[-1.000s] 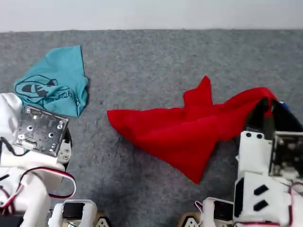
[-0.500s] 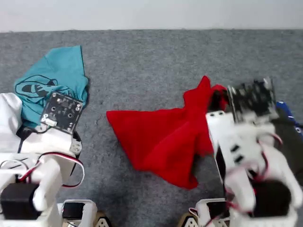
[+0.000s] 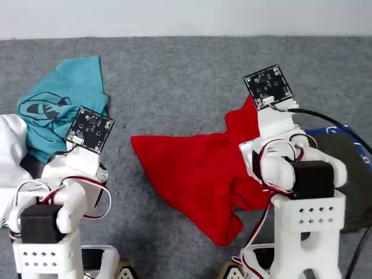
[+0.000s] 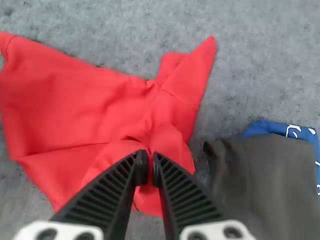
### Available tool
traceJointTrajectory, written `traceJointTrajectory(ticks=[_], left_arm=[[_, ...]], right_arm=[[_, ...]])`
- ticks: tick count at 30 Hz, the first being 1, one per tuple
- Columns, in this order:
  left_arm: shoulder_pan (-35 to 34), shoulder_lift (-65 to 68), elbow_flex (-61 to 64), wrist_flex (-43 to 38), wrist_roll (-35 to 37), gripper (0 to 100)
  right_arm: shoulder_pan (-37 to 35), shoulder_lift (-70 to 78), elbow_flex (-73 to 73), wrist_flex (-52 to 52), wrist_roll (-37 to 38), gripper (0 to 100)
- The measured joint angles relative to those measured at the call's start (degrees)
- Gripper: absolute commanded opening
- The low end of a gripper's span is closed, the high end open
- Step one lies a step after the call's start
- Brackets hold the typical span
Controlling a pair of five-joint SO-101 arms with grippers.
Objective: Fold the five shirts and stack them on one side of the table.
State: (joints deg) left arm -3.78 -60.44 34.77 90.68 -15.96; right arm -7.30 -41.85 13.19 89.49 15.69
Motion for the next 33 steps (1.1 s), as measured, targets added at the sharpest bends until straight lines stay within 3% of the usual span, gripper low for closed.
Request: traceJointTrajectory(ticks=[6, 13, 24, 33], left_arm=[[3.4, 1.4, 0.7, -1.2, 0.0, 2], [11.6, 19.0, -0.2, -2.5, 0.0, 2], [25.0, 47.7, -4.6, -5.9, 0.4, 2], [37.5, 62.2, -9.7, -7.9, 0.4, 1]], right_arm=[[0.1, 1.1, 0.0, -11.3, 0.0, 0.9], [1.1, 15.2, -1.2, -21.1, -1.7, 0.9], [15.6, 51.3, -23.8, -22.2, -9.9, 0.9], [20.3, 71.6, -40.7, -22.2, -13.8, 0.9]])
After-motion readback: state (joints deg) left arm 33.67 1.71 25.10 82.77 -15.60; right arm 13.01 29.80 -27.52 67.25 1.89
